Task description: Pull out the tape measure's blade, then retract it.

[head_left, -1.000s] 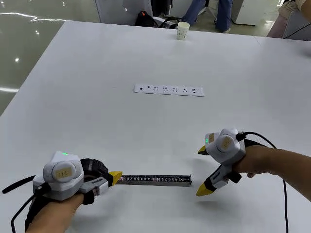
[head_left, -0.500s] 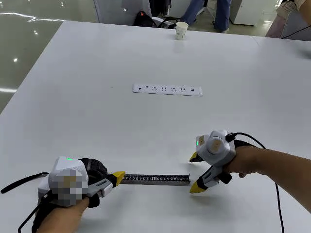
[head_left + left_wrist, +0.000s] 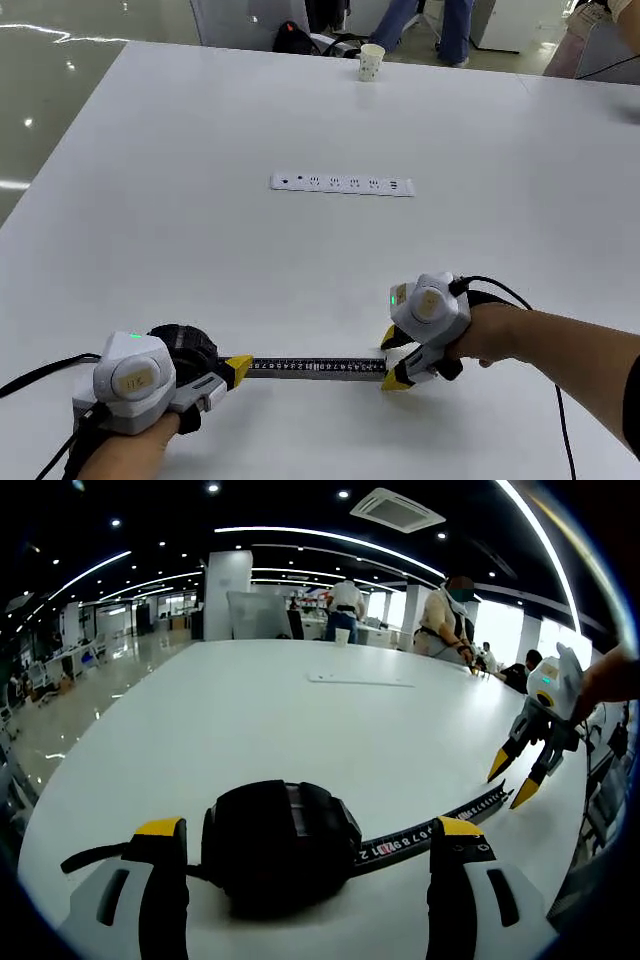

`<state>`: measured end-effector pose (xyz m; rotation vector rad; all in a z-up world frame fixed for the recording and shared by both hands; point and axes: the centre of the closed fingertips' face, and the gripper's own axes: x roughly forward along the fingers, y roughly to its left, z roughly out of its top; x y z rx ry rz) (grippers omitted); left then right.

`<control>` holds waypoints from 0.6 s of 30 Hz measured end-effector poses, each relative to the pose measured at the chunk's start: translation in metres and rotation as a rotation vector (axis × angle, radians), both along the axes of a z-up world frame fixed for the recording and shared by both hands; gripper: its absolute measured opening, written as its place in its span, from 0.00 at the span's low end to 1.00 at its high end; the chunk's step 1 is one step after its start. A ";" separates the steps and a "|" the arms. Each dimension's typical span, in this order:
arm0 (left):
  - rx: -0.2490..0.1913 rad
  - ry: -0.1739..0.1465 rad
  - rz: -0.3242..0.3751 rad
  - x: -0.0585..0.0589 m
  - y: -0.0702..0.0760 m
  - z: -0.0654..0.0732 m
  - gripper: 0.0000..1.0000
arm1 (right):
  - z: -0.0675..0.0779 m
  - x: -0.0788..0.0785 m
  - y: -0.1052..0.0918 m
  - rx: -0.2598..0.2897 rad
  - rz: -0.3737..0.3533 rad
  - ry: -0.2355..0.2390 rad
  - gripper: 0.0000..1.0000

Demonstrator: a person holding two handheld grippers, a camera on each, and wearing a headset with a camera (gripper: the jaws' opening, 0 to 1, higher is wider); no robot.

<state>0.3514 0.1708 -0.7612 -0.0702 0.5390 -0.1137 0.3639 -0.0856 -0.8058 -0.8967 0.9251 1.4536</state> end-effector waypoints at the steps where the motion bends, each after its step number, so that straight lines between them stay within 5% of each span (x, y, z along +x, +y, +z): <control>1: -0.005 -0.003 0.005 0.000 0.000 0.001 0.99 | 0.000 0.000 0.000 0.000 0.005 -0.004 0.29; 12: 0.004 -0.022 0.017 0.008 0.006 0.004 0.99 | -0.001 -0.003 0.002 -0.008 0.032 -0.021 0.12; 18: -0.010 -0.015 0.047 0.008 0.010 0.000 0.95 | -0.003 -0.003 0.004 -0.049 0.049 -0.041 0.12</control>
